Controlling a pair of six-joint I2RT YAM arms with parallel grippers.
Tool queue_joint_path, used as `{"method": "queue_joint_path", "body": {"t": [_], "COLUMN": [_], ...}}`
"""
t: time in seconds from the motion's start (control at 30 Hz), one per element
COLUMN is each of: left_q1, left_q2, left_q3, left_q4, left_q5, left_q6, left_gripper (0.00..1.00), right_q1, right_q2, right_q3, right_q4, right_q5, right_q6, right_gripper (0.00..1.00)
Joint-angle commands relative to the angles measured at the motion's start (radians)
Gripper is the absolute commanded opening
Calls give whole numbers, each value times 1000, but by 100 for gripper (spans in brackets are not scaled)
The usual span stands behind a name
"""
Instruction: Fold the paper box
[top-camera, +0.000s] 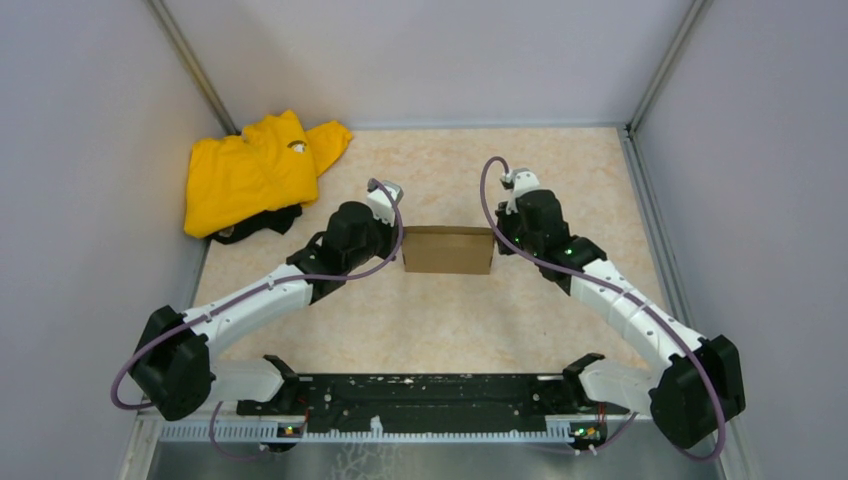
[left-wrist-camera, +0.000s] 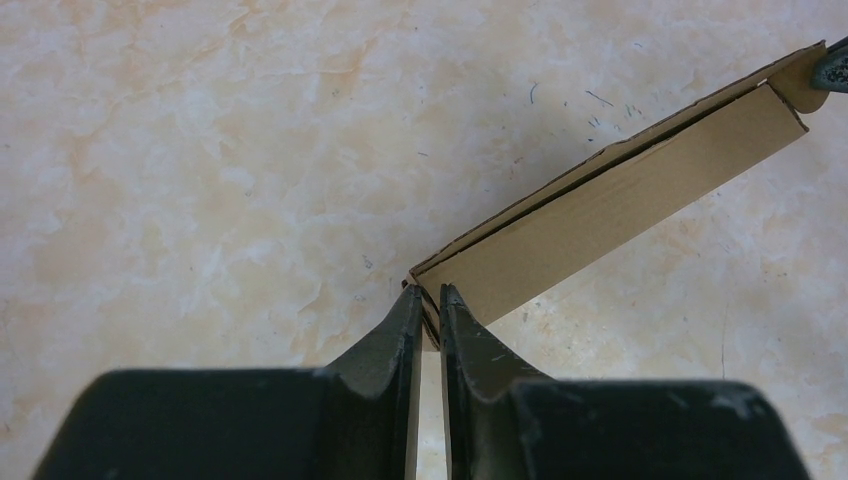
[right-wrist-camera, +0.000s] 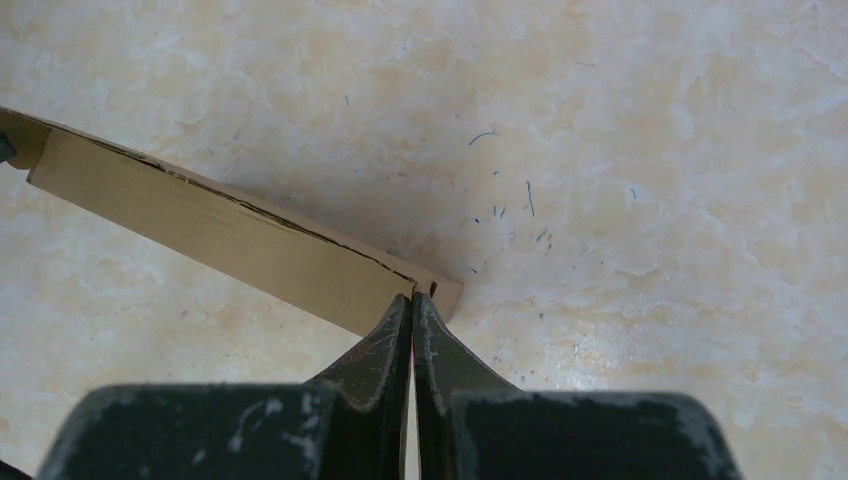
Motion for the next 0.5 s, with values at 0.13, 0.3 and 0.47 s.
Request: {"method": "queue_joint_path", "body": {"t": [0.13,0.3,0.47], "left_q1": [-16,-17,-18], "left_q2": [5,8,12], "left_q3": [30,30,30], "left_q4": [4,4,5], "left_q5": [17,19,19], "left_q6": [-14,-16,-15], "left_gripper": [16,16,16], "right_q1": [21,21,21], "right_q2": [23,32,33], "right_q3": [85,93,97], "right_q4": [4,-5,-5], "right_q5": [-58,-67,-74], "right_q6": [48,63,73], "right_gripper": [0,0,0]}}
